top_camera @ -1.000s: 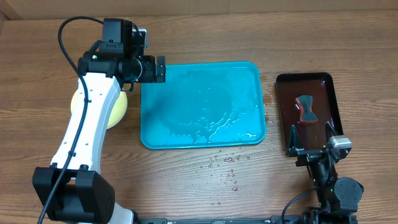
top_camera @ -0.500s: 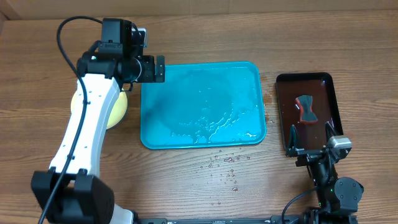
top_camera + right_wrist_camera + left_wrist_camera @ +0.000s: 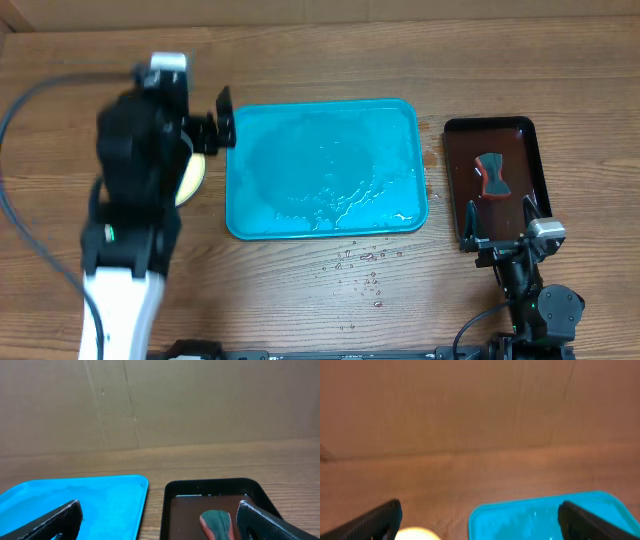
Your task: Clean dirty plates on tray and stack at the side
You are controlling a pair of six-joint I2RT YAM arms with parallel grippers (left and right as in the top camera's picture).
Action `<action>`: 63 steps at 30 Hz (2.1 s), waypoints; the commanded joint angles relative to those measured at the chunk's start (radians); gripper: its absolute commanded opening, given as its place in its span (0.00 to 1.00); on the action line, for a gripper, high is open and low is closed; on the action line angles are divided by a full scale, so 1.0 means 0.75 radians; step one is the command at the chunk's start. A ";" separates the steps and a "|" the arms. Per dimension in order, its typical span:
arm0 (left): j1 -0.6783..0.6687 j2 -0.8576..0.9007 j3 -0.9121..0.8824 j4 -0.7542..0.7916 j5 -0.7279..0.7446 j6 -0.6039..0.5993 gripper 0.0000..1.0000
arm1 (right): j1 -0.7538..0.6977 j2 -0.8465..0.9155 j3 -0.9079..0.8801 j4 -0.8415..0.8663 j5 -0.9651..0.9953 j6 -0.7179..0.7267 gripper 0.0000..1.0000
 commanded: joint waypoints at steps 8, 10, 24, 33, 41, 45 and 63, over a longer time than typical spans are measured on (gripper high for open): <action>0.066 -0.792 -0.866 0.330 0.057 0.048 1.00 | 0.009 -0.012 -0.014 0.010 -0.006 0.005 1.00; 0.089 -0.983 -1.020 0.326 0.074 0.048 1.00 | 0.009 -0.012 -0.014 0.010 -0.006 0.005 1.00; 0.104 -1.349 -1.352 0.285 0.085 0.049 1.00 | 0.009 -0.012 -0.014 0.010 -0.006 0.005 1.00; 0.104 -1.348 -1.352 0.283 0.067 0.052 1.00 | 0.009 -0.012 -0.014 0.010 -0.006 0.005 1.00; 0.104 -1.348 -1.352 0.283 0.067 0.052 1.00 | 0.009 -0.012 -0.014 0.010 -0.006 0.005 1.00; 0.104 -1.348 -1.352 0.283 0.067 0.052 1.00 | 0.009 -0.012 -0.014 0.010 -0.006 0.005 1.00; 0.104 -1.348 -1.352 0.283 0.067 0.052 1.00 | 0.009 -0.012 -0.014 0.010 -0.006 0.005 1.00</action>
